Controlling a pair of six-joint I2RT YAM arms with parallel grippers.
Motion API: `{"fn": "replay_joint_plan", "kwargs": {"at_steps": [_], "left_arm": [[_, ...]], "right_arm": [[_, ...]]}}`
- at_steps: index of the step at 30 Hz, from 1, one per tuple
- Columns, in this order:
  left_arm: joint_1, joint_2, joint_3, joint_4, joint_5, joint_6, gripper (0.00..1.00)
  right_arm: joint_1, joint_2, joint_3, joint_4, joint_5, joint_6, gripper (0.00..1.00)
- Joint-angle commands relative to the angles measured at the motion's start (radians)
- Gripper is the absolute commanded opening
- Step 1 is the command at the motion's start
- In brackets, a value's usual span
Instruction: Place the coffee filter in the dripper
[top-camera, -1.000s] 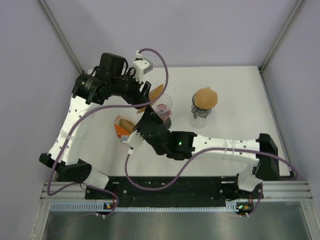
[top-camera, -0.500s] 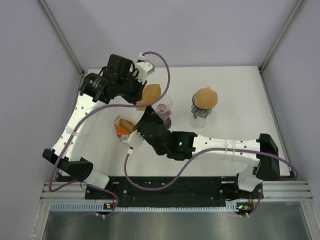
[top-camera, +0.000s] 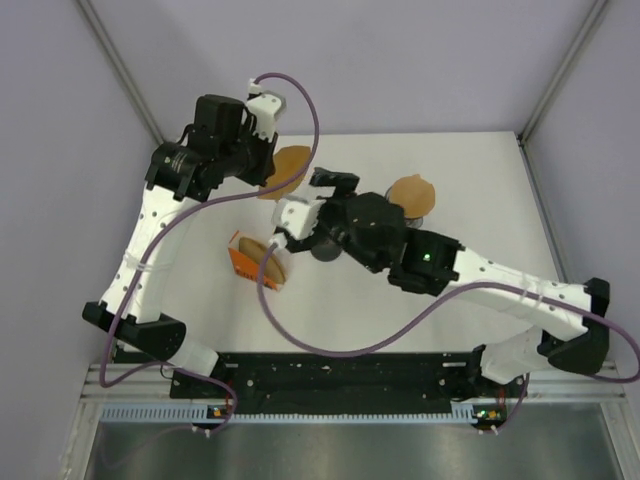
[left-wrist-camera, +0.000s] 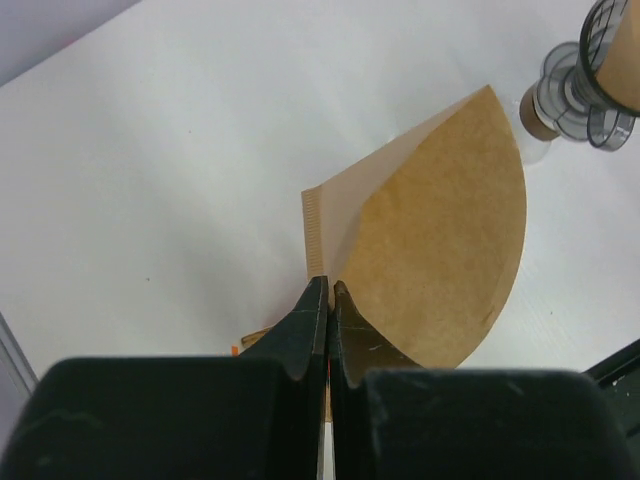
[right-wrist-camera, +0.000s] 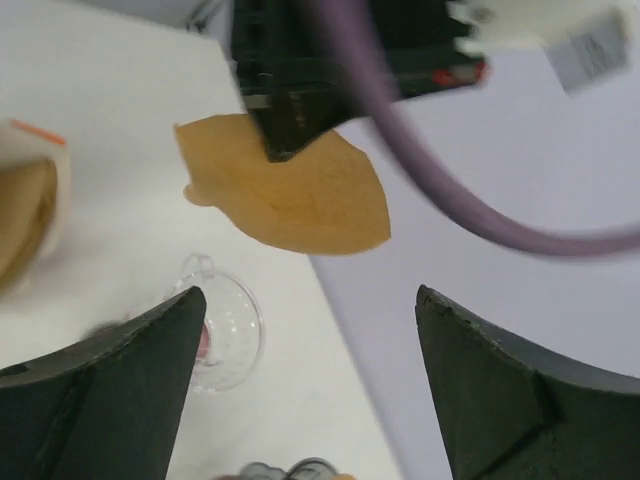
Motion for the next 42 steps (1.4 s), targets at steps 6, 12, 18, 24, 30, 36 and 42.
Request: {"fn": "replay_joint_plan", "kwargs": {"at_steps": [6,12,18,24,30,36,42], "left_arm": [[-0.001,-0.012,0.065,0.107,-0.016,-0.084,0.00],[-0.002,-0.009,0.062,0.134,0.005,-0.153,0.00],[-0.002,-0.020,0.042,0.148,0.045,-0.184,0.00],[-0.002,-0.029,0.015,0.156,0.160,-0.221,0.00],[0.031,-0.029,0.044,0.177,0.004,-0.199,0.00],[0.036,-0.006,0.001,0.229,-0.134,-0.139,0.00],[0.031,0.006,-0.103,0.243,0.034,-0.155,0.00]], "right_arm": [[-0.229,-0.136,0.101,0.102,-0.195,0.936,0.91],[-0.254,-0.021,0.137,0.081,-0.109,1.268,0.91],[-0.341,0.053,0.124,0.105,-0.193,1.409,0.82],[-0.392,0.171,0.221,0.058,-0.302,1.425,0.45],[-0.430,0.159,0.170,-0.036,-0.262,1.403,0.12],[-0.435,0.186,0.233,-0.217,-0.230,1.325,0.00],[-0.438,0.226,0.296,-0.370,-0.268,1.287,0.00]]}}
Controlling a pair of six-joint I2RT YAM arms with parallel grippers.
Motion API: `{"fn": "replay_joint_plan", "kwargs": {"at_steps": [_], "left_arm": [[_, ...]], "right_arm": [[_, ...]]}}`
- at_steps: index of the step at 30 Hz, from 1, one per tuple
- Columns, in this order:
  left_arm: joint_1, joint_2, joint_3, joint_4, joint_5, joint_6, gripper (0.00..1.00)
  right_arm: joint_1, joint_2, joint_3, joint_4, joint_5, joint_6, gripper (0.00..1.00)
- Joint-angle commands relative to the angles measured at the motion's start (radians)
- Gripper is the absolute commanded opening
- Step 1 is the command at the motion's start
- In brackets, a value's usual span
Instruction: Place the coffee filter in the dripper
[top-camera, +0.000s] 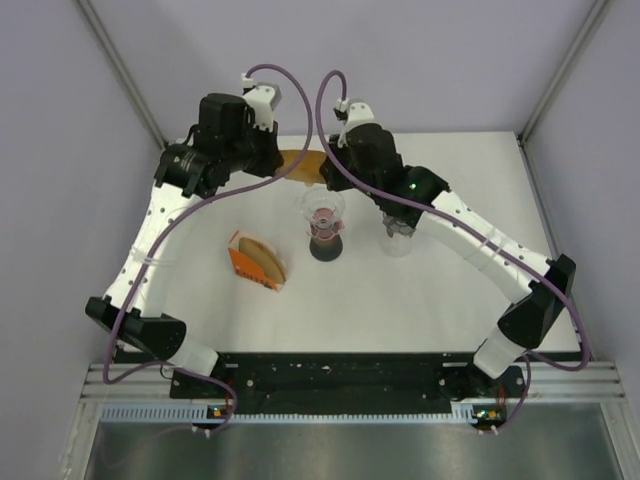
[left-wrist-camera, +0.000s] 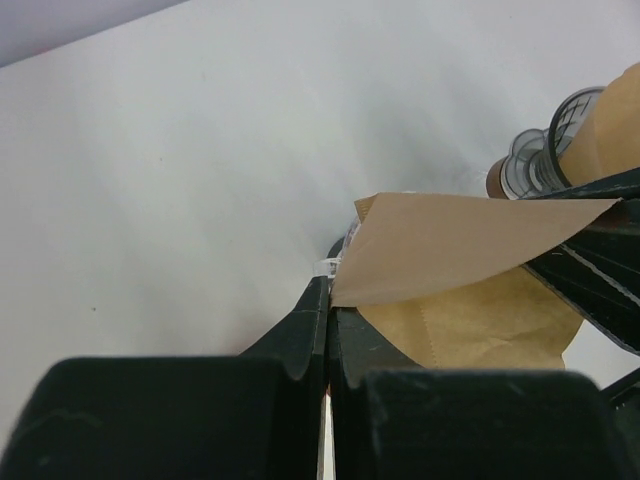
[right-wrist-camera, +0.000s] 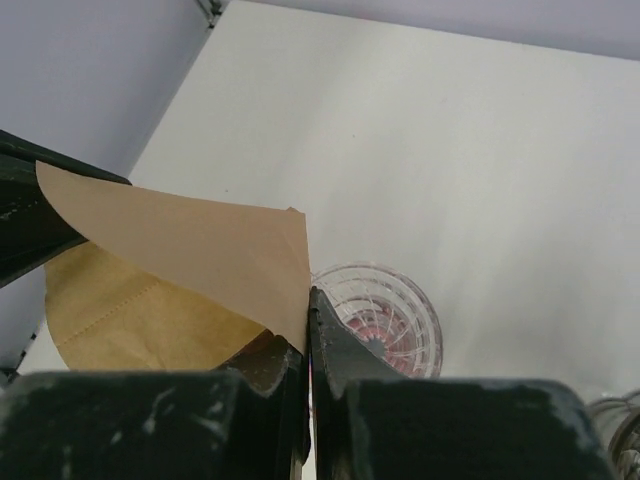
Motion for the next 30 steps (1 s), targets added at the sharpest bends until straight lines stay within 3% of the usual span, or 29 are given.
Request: {"fn": "replay_joint_plan", "kwargs": {"at_steps": [1,3,11,18,30], "left_arm": [[0.009,0.011,-0.070,0.069,0.059,0.007,0.00],[0.007,0.025,-0.095,0.064,0.081,-0.002,0.00],[0.003,0.078,-0.141,0.086,0.210,-0.048,0.00],[0.003,0.115,-0.154,0.093,0.291,-0.083,0.00],[-0.010,0.177,-0.174,0.077,0.286,-0.075,0.00]], "right_arm": [[-0.013,0.037,0.069,-0.182,-0.003,-0.058,0.00],[-0.012,0.045,0.079,-0.212,-0.007,-0.064,0.00],[-0.018,0.069,0.088,-0.226,0.014,-0.089,0.22],[-0.023,0.053,0.086,-0.230,0.026,-0.098,0.31],[-0.026,0.016,0.086,-0.236,0.085,-0.124,0.47]]}}
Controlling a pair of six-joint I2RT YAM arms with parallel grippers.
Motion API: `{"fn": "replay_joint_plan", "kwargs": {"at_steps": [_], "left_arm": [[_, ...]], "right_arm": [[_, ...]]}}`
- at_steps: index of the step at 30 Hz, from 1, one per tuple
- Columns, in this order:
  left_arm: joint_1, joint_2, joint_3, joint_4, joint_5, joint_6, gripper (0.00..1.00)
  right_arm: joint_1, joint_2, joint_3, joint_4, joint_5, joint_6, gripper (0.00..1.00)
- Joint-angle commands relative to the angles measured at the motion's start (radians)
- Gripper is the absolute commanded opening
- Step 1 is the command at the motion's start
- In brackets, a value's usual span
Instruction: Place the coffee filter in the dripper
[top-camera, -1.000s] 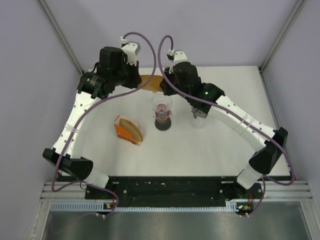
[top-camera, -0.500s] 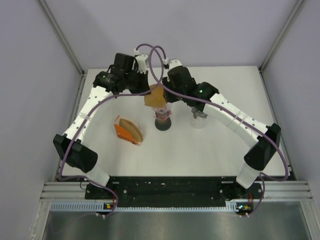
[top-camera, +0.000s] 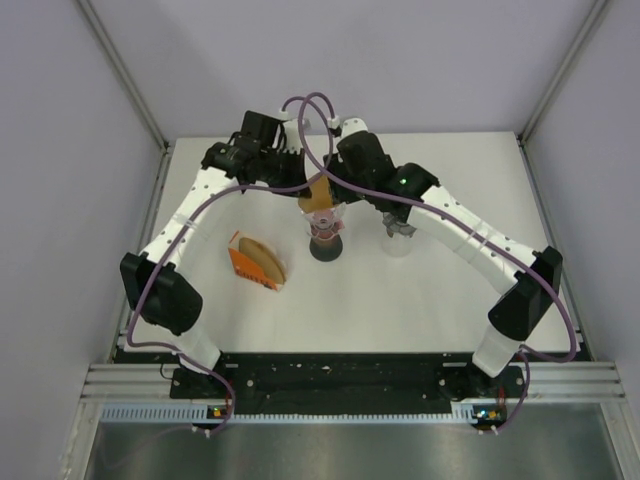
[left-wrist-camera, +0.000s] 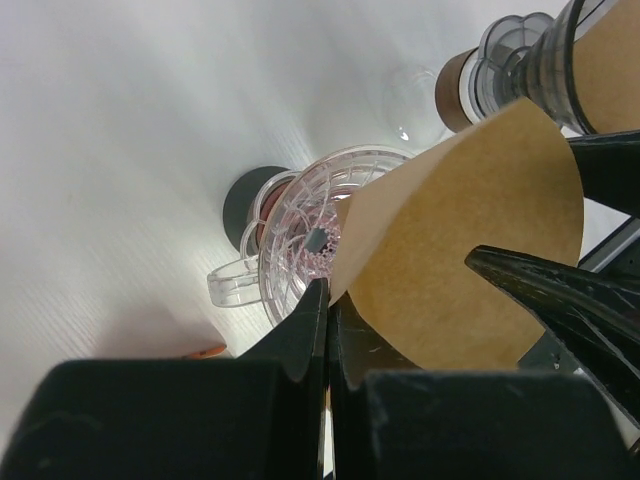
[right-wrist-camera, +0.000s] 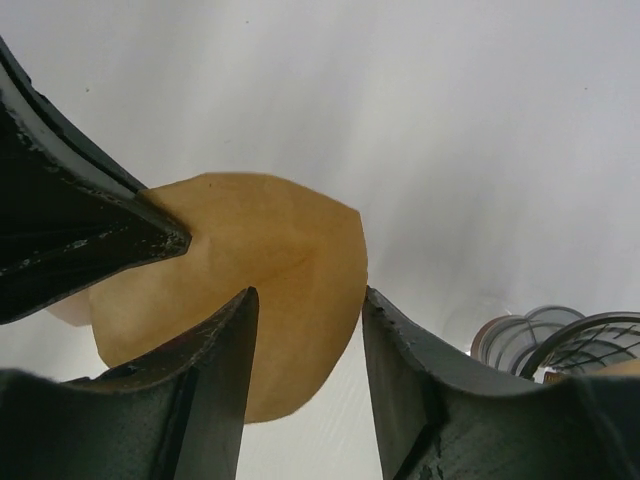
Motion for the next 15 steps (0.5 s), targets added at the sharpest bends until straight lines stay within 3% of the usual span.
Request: {"fn": "replay_joint_plan", "kwargs": {"at_steps": [1,13,15], "left_arm": [[-0.011,0.014,-0.011,0.028,-0.002,0.008,0.00],[-0.025,0.047,-0.020,0.022,-0.051,0.040,0.00],[-0.025,0.048,-0.015,0.020,-0.058,0.045,0.05]], "right_arm": [[-0.007,-0.055,0.054,0.014,0.027,-0.029,0.48],[-0.018,-0.091,0.032,0.014,0.030,-0.052,0.53],[-0.018,-0.094,0.032,0.014,0.024,-0.054,0.54]]}}
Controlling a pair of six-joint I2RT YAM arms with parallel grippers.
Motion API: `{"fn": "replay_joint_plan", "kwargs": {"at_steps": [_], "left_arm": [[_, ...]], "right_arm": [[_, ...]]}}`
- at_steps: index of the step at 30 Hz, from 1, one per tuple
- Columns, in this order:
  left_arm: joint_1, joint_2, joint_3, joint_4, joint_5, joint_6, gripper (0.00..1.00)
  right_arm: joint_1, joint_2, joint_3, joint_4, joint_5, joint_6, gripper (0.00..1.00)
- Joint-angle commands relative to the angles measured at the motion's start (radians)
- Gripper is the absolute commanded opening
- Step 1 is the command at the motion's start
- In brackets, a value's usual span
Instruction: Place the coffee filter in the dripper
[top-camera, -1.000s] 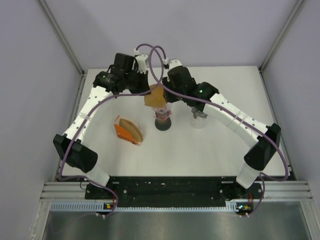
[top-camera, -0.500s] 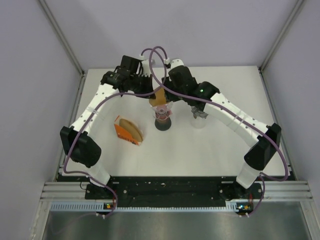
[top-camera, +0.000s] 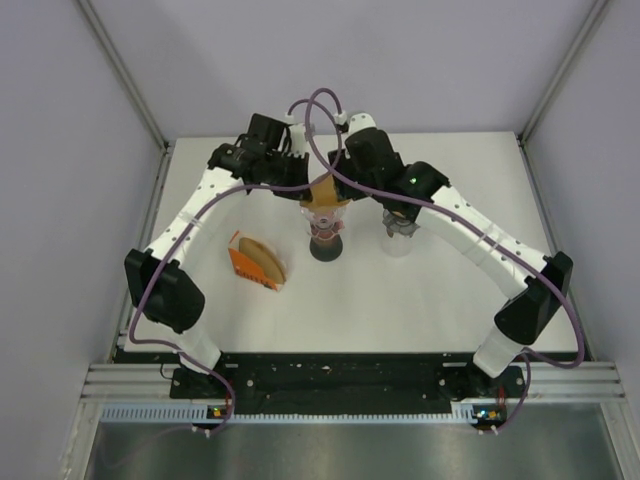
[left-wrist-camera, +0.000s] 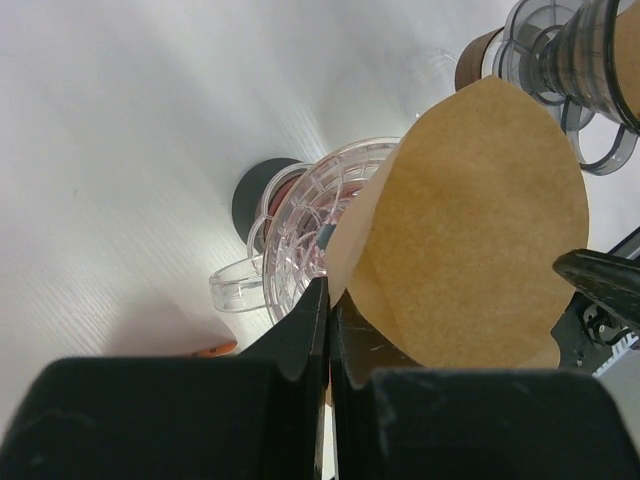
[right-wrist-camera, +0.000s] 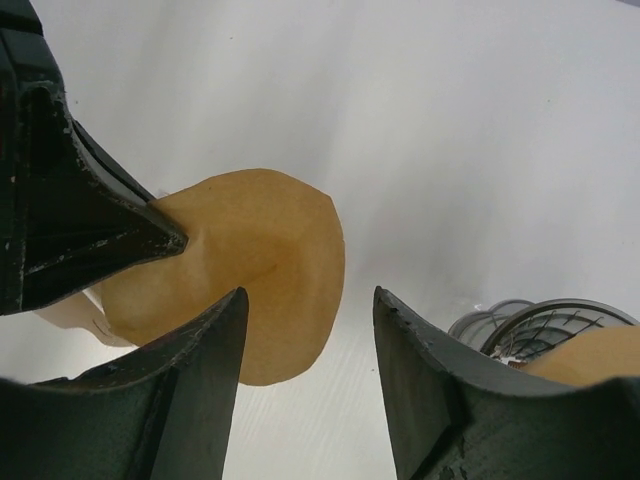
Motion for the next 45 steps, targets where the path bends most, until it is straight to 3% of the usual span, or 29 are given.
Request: {"fn": "replay_joint_plan", "kwargs": {"at_steps": [1,11,18,23,31,37,45], "left_arm": [[-0.005,0.022,0.001,0.019,-0.031,0.024,0.08],[-0.007,0.010,0.038,0.005,-0.049,0.042,0.34],[-0.005,-0.015,0.070,-0.006,-0.057,0.057,0.53],[-0.004,-0.027,0.093,-0.014,-0.059,0.065,0.63],[0.050,-0.056,0.138,-0.020,-0.039,0.053,0.69],[0.128,-0.081,0.081,-0.006,0.023,0.019,0.70],[0.148,-0.104,-0.030,0.028,0.095,-0.010,0.70]], "right_arm": [[-0.006,-0.060,0.033,0.031,-0.003,-0.029,0.54],[-0.006,-0.083,0.028,0.029,0.006,-0.045,0.55],[-0.008,-0.076,0.039,0.047,-0.080,-0.082,0.55],[-0.008,-0.047,0.056,0.051,-0.152,-0.088,0.45],[-0.006,0.019,0.086,0.025,-0.206,-0.076,0.18],[-0.006,0.133,0.153,-0.037,-0.281,-0.075,0.02],[0.001,0.294,0.296,-0.149,-0.253,-0.102,0.00]]}}
